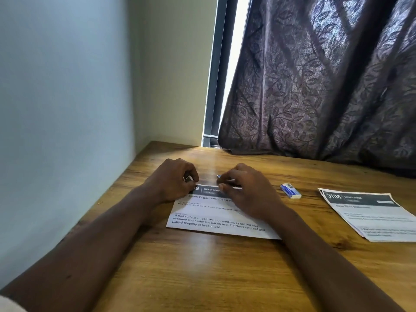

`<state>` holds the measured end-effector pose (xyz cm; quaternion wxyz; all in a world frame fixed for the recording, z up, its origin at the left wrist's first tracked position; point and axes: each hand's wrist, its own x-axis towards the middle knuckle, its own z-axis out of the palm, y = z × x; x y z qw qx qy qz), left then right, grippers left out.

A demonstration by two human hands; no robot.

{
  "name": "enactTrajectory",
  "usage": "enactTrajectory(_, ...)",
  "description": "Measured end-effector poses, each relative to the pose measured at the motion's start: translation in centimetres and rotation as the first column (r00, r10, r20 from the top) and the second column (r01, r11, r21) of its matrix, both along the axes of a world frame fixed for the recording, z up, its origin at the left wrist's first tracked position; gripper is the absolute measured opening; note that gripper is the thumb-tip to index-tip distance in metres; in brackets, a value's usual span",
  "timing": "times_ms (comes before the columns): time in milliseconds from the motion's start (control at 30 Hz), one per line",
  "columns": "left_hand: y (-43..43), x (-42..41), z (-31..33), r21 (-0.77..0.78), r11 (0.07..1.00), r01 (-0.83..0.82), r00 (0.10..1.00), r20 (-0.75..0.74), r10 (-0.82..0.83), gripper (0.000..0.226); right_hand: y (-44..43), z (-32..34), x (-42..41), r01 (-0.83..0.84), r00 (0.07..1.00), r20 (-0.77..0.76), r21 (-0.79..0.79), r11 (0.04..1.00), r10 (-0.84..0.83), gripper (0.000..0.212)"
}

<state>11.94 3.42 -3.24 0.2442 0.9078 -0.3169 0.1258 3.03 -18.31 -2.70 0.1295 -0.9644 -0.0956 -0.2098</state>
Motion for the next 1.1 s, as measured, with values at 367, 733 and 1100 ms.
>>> enactTrajectory(367,-0.2,-1.8,0.6,0.106,0.989,-0.108,0.981,0.171,0.089,0.046,1.2,-2.1,-1.8,0.024,0.992,-0.121,-0.038,0.999,-0.028,0.038)
enactTrajectory(733,-2.9,-6.9,-0.3,0.236,0.956,0.176,0.961,-0.253,-0.115,0.101,0.8,-2.0,-1.9,0.031,0.988,-0.153,0.019,0.999,-0.027,0.047)
enactTrajectory(1100,0.5,-6.0,-0.3,0.534,0.845,0.041,0.968,-0.232,0.1,0.129,-1.7,-1.7,-3.7,0.059,0.94,-0.324,-0.142,0.988,-0.103,0.064)
